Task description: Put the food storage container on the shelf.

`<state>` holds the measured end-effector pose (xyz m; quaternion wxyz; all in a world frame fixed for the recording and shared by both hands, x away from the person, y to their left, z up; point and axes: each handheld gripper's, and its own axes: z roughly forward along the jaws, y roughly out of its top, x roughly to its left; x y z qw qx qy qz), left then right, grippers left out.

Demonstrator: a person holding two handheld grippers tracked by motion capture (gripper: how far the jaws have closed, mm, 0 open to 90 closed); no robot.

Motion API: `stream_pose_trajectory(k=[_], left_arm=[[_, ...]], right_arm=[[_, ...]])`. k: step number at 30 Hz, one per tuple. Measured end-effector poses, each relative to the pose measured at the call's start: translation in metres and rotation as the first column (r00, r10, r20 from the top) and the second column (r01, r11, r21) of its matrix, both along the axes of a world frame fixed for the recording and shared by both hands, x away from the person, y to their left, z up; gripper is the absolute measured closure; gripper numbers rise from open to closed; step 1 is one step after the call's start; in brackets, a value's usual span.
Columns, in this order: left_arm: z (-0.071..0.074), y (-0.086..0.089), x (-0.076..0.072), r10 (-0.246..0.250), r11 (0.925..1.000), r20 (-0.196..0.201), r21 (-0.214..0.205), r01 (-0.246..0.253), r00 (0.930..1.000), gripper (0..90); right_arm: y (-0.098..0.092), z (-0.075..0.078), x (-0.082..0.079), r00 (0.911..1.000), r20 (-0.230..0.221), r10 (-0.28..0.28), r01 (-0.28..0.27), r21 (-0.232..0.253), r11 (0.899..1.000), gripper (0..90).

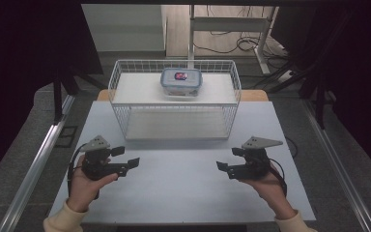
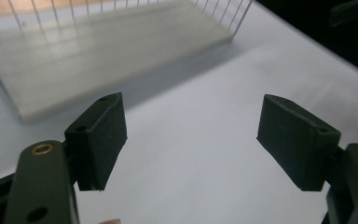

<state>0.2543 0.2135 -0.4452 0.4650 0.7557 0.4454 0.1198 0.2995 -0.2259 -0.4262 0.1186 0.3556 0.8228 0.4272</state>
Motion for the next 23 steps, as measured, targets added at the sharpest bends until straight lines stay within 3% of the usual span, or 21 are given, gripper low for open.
stream_pose_trajectory(k=[5, 8, 14, 23], left_arm=[[-0.026, 0.002, -0.006, 0.029, 0.999, -0.043, 0.035, -0.027, 0.9986, 22.9], [-0.035, 0.0, -0.007, 0.029, 0.9985, -0.071, 0.049, -0.026, 0.9971, 22.0], [-0.032, -0.007, -0.009, 0.025, 0.9973, -0.048, 0.07, -0.021, 0.9986, 20.8], [-0.034, -0.003, -0.007, 0.029, 0.997, -0.048, 0.073, -0.026, 0.9984, 16.4]], right_arm=[[-0.013, -0.032, -0.001, 0.9976, -0.058, -0.039, 0.038, -0.012, 0.999, 20.7], [-0.017, -0.041, -0.001, 0.9951, -0.084, -0.052, 0.051, -0.013, 0.999, 20.6], [-0.016, -0.037, -0.003, 0.9977, -0.047, -0.05, 0.05, 0.001, 0.999, 20.7], [-0.015, -0.039, -0.005, 0.9981, -0.05, -0.037, 0.038, 0.005, 0.999, 20.5]])
